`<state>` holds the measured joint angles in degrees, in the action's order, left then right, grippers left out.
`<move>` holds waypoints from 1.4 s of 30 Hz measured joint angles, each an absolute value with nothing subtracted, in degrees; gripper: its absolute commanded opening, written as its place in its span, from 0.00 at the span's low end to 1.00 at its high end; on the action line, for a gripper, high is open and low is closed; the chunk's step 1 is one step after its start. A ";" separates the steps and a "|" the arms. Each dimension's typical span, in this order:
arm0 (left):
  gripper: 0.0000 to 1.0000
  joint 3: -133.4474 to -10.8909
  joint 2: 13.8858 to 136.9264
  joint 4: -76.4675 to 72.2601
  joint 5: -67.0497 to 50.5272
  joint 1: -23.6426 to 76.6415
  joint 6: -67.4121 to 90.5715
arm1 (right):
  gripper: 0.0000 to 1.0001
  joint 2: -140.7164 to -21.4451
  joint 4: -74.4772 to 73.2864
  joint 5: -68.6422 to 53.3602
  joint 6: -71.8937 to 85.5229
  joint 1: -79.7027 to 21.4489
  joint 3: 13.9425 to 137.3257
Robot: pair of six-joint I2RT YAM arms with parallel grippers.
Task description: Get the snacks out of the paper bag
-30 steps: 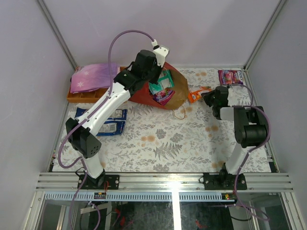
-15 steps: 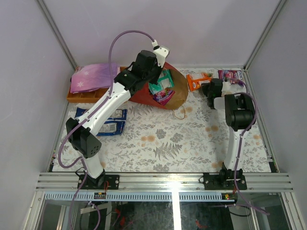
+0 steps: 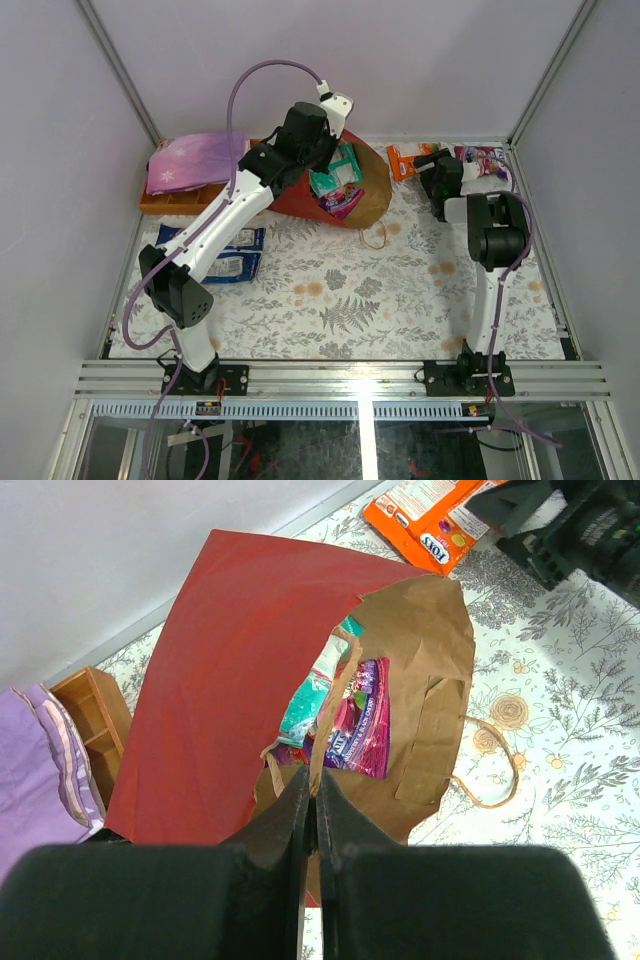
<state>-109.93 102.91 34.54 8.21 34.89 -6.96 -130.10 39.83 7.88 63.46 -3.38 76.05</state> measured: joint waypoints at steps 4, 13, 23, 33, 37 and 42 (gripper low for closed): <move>0.00 -109.93 102.94 34.74 8.38 34.96 -6.96 | 0.89 -119.48 38.41 7.99 63.55 -3.77 66.39; 0.00 -109.93 102.94 34.74 8.34 35.03 -6.94 | 0.73 -92.23 44.56 12.10 63.29 -21.30 47.16; 0.00 -109.93 102.91 34.76 8.10 35.05 -6.39 | 0.63 -113.86 54.15 4.64 70.41 -29.45 53.15; 0.00 -109.91 102.91 34.83 8.12 35.11 -6.20 | 0.68 -126.89 45.67 1.96 74.56 -29.39 73.82; 0.00 -109.91 102.91 35.11 8.38 35.11 -6.22 | 0.71 -127.28 40.66 2.57 75.33 -29.34 74.28; 0.00 -109.91 102.91 35.73 8.43 35.11 -6.22 | 0.73 -127.28 37.52 4.12 75.83 -29.23 74.11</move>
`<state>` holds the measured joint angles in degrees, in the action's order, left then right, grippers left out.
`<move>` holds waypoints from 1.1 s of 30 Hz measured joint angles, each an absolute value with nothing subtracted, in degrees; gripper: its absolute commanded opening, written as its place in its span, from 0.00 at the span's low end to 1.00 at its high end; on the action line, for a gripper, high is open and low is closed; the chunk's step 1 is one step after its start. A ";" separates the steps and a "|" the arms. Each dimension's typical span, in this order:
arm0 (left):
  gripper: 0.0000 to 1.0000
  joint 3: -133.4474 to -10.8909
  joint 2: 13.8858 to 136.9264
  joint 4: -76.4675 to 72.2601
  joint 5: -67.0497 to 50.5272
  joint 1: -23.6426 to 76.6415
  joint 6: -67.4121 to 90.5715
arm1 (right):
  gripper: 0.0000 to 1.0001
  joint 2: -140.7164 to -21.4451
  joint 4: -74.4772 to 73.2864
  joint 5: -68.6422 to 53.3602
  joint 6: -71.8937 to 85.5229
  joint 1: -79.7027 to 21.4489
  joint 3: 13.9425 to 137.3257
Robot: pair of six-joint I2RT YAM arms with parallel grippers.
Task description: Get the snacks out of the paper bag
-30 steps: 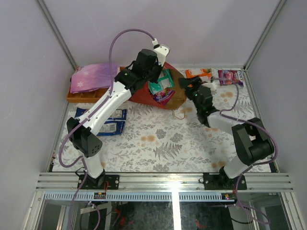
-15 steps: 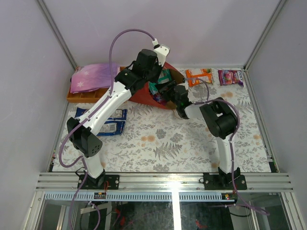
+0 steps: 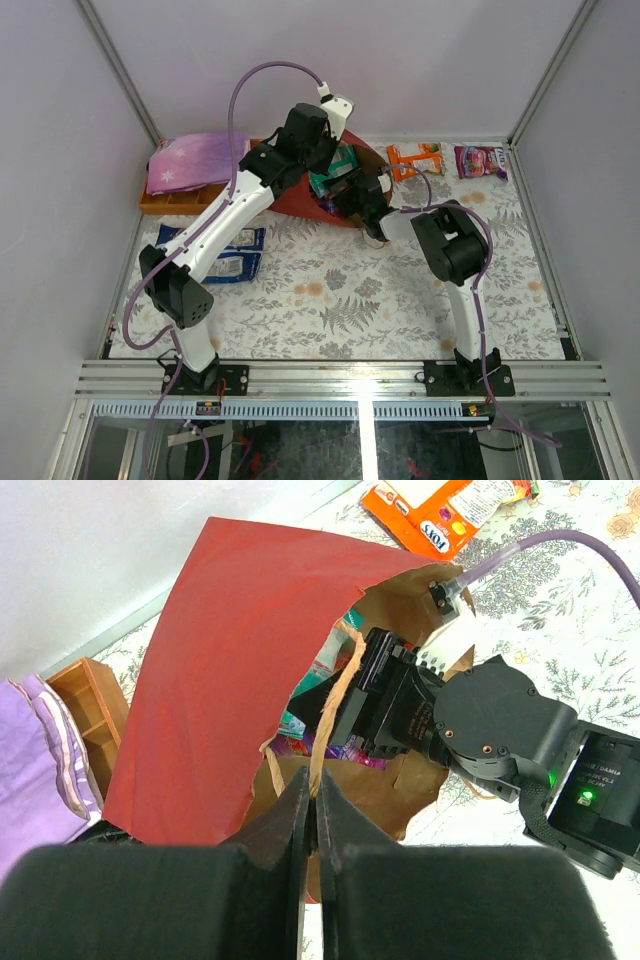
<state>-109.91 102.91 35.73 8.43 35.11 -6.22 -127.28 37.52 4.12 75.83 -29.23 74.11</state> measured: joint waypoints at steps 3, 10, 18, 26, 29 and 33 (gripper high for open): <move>0.00 -109.91 102.91 36.10 8.47 35.11 -6.22 | 0.73 -127.28 37.01 4.95 76.47 -29.17 74.15; 0.00 -109.93 102.91 36.69 9.13 35.16 -6.24 | 0.73 -133.19 36.88 6.61 78.46 -28.62 82.39; 0.00 -109.97 103.09 37.01 10.13 35.16 -6.26 | 0.35 -139.35 41.93 9.76 80.75 -28.38 88.20; 0.00 -110.34 103.35 37.28 11.00 35.16 -6.28 | 0.00 -138.47 46.68 10.48 76.90 -28.16 86.11; 0.00 -110.34 103.35 37.32 11.25 35.20 -6.28 | 0.00 -134.37 46.48 9.47 75.53 -28.12 80.93; 0.00 -110.34 103.35 37.32 11.79 35.22 -6.28 | 0.00 -125.34 45.58 6.76 74.94 -28.05 73.12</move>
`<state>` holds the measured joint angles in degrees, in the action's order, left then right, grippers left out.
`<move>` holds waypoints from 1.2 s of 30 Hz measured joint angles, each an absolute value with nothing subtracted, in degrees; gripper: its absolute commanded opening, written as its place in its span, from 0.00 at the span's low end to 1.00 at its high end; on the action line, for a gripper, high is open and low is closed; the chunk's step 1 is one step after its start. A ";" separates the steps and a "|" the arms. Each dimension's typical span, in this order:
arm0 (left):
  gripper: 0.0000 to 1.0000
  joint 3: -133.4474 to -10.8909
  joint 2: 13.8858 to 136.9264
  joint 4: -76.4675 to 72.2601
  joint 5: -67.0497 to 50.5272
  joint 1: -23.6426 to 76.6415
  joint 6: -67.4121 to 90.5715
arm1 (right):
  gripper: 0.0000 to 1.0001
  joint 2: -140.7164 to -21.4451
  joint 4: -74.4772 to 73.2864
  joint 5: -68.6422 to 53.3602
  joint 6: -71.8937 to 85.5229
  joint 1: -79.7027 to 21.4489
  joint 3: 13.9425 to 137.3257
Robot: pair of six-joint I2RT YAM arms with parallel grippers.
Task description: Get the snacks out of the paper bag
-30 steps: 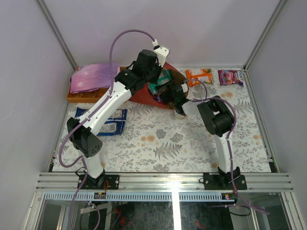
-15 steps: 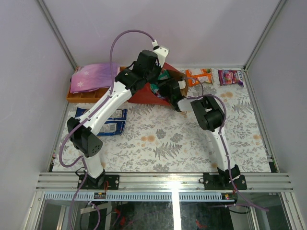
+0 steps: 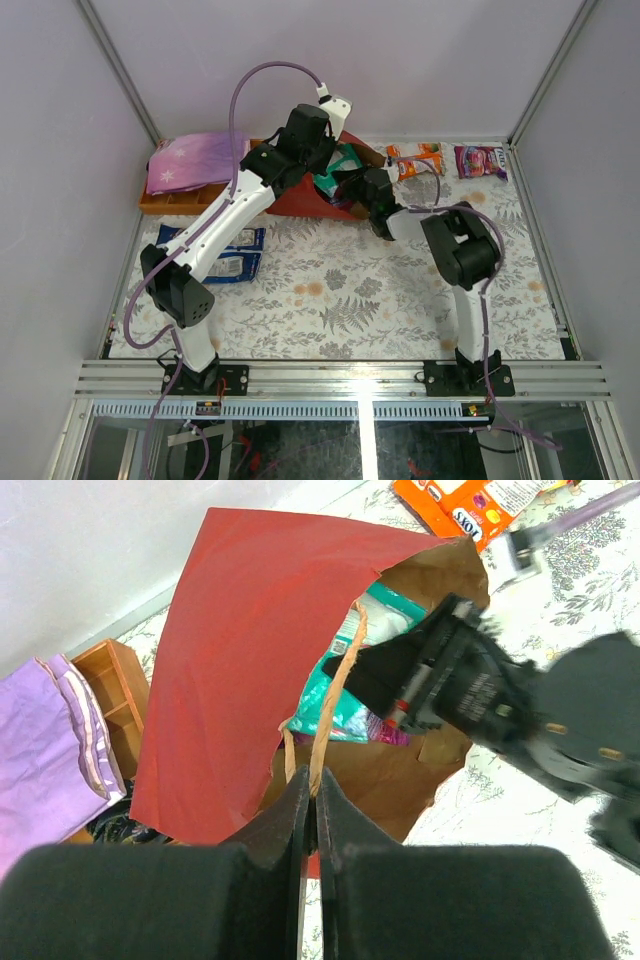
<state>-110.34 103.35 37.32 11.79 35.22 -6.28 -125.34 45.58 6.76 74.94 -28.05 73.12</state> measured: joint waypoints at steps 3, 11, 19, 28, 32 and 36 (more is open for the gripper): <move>0.00 -110.34 103.35 37.32 12.25 35.22 -6.28 | 0.00 -117.34 44.99 3.75 74.83 -28.01 67.85; 0.00 -110.34 103.35 37.32 14.09 35.22 -6.92 | 0.00 -88.84 39.75 -2.13 74.39 -27.73 46.87; 0.00 -110.34 103.35 37.28 14.09 35.22 -7.20 | 0.00 -60.60 21.34 -0.93 67.64 -18.52 26.02; 0.00 -110.34 103.35 37.23 12.38 35.22 -7.18 | 0.00 -68.07 18.41 6.92 64.01 -10.26 22.02; 0.00 -110.32 103.35 37.15 12.03 35.22 -7.18 | 0.00 -79.79 22.81 8.14 65.80 -10.00 24.34; 0.00 -110.32 103.33 37.06 12.01 35.22 -7.18 | 0.00 -88.64 28.45 9.43 68.71 -10.00 29.52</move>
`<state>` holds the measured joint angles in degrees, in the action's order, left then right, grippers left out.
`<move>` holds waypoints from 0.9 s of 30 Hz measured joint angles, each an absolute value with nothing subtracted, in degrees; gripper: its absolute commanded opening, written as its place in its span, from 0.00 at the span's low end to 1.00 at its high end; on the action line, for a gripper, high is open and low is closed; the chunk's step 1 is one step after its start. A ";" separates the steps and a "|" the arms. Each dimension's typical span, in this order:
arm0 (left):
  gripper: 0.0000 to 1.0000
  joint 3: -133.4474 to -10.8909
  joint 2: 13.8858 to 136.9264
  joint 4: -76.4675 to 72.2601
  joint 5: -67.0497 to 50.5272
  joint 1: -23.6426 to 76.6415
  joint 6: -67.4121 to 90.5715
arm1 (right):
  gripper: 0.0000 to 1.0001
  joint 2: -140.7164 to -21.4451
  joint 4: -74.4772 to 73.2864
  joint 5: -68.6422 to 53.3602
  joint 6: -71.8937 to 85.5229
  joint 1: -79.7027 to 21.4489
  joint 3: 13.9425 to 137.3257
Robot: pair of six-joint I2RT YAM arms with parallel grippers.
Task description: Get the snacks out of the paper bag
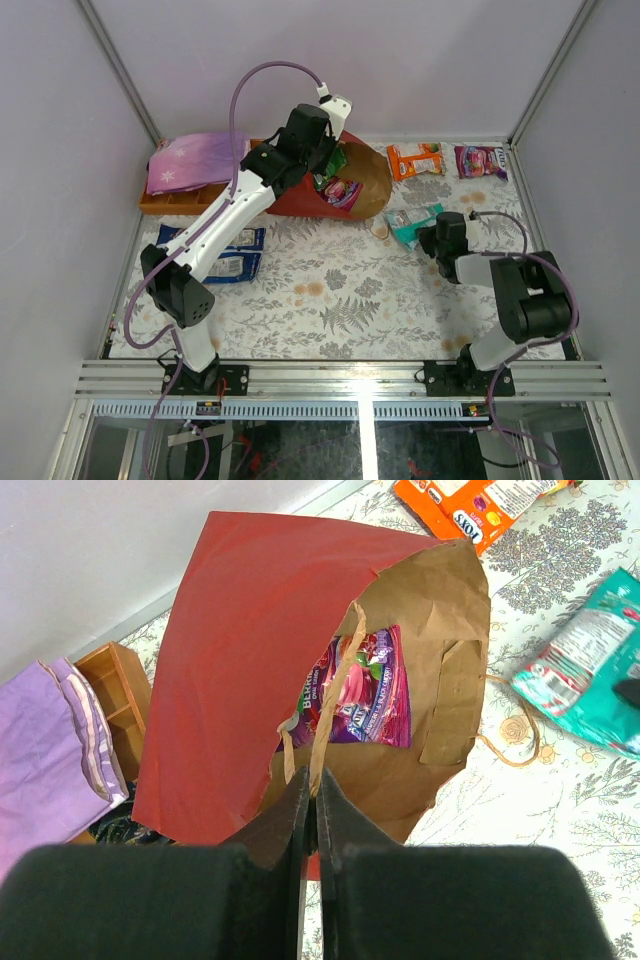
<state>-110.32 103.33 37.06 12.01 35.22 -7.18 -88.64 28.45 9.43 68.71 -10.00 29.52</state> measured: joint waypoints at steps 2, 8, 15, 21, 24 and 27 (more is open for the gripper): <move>0.00 -110.32 103.35 37.06 12.01 35.22 -7.18 | 0.00 -92.47 30.44 10.20 70.39 -10.00 32.12; 0.00 -110.32 103.33 37.04 12.01 35.24 -7.20 | 0.00 -101.49 34.68 13.43 75.46 -9.96 38.94; 0.00 -110.32 103.33 37.06 12.08 35.24 -7.35 | 0.00 -104.20 31.20 17.26 78.08 -9.96 44.53; 0.00 -110.32 103.33 37.08 12.51 35.27 -7.44 | 0.00 -105.41 28.42 19.55 78.06 -9.96 47.97; 0.00 -110.32 103.33 37.10 12.93 35.27 -7.55 | 0.00 -106.78 28.45 20.21 78.06 -9.96 49.04; 0.00 -110.32 103.35 37.12 13.39 35.27 -7.66 | 0.00 -106.91 28.42 20.99 78.00 -9.96 49.01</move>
<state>-110.32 103.35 37.12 13.39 35.27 -7.66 -106.91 28.42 20.99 78.00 -9.96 49.01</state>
